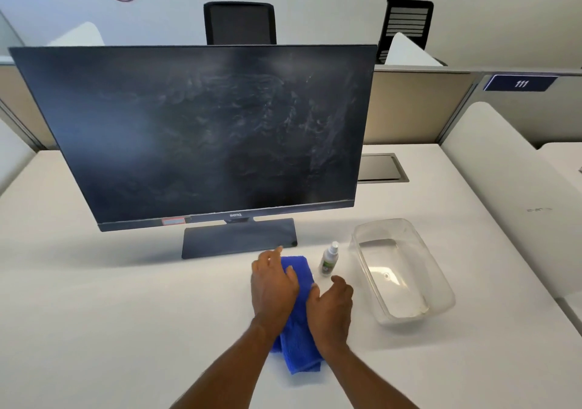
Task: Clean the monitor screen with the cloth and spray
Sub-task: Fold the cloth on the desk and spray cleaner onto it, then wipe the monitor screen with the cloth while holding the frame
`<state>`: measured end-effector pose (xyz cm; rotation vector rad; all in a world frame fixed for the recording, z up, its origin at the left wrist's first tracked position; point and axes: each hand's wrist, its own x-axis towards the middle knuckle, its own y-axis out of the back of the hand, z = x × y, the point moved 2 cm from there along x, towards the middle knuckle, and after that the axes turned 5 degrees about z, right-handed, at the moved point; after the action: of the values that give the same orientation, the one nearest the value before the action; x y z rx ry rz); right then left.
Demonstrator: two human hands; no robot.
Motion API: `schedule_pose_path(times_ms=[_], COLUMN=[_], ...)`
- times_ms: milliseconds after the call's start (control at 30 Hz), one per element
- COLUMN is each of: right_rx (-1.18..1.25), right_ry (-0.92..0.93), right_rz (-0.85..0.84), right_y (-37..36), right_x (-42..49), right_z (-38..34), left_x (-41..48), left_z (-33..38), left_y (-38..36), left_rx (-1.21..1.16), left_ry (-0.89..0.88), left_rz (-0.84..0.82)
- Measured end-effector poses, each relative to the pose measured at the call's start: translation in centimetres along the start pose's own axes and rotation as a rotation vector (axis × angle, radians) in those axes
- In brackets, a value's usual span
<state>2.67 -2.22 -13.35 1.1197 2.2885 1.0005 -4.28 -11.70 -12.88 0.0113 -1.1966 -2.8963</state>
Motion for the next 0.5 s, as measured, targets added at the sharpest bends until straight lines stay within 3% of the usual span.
schedule_pose_path(times_ms=[67,167,300,500], right_rx=[-0.100,-0.067,0.059,0.483], right_ry=[-0.008,-0.029,-0.178,-0.394], right_rz=[-0.101,-0.219,-0.415,-0.567], right_y=[-0.3,-1.1,-2.0,-1.3], right_x=[0.1,0.6,1.0,0.4], right_z=[-0.2,-0.9,-1.5,-3.1], left_x=[-0.2,-0.5,-0.3,0.4], left_z=[-0.9,-1.7,-2.3,-3.1], left_y=[0.6,0.6,0.5,2.4], left_rx=[0.055,-0.038,-0.204,-0.659], left_ry=[0.178,0.439,0.503,0.707], left_rz=[-0.007,-0.163,-0.262,-0.306])
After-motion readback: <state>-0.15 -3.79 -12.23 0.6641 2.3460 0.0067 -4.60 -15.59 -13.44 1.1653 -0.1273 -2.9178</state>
